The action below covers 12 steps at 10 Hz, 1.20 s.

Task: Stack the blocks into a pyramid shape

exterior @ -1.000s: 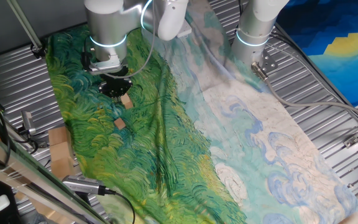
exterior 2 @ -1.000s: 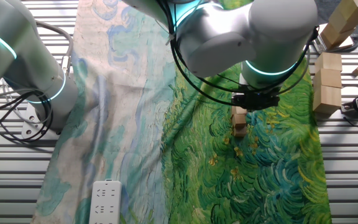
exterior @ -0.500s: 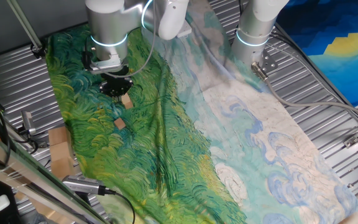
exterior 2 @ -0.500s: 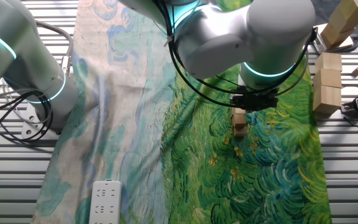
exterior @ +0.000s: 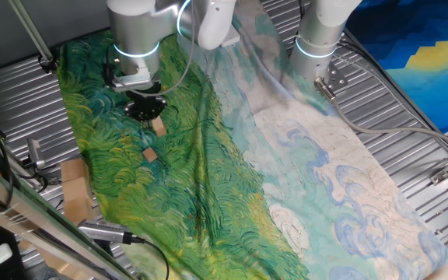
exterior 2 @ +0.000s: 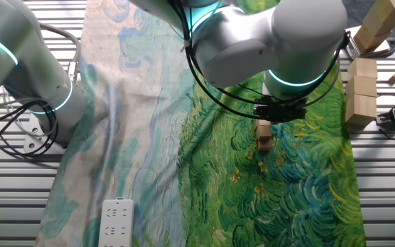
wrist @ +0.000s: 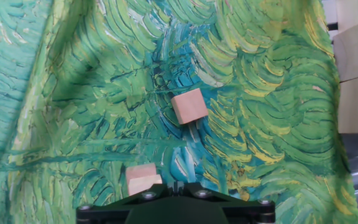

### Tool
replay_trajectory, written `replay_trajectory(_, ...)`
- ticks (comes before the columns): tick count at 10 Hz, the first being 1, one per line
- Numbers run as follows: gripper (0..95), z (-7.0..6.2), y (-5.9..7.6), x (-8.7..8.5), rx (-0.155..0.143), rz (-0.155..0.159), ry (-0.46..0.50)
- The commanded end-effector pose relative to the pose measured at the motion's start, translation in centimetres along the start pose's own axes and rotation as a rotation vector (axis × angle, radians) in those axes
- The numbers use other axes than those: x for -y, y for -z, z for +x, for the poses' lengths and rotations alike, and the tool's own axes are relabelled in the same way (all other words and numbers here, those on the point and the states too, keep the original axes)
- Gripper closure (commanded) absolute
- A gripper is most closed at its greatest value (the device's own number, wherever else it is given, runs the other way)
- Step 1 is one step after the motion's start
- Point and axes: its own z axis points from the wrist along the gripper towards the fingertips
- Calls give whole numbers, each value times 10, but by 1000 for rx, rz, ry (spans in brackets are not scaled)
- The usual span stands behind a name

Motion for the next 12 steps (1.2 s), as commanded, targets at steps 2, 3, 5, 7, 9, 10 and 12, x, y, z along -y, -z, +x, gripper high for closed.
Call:
replay_trajectory(2, 950, -1, 0, -1, -1, 1, 1)
replay_trajectory(3, 950, -2, 3, -1, -8, 4, 5)
replay_trajectory(5, 950, -6, 14, 1, -27, 8, 14)
replay_trajectory(7, 950, -11, 23, 2, -26, 4, -7)
replay_trajectory(9, 950, -18, 27, -2, -18, 3, -62)
replay_trajectory(10, 950, -20, 26, -4, -18, 4, -71)
replay_trajectory(12, 950, -27, 20, -11, -17, 5, -94)
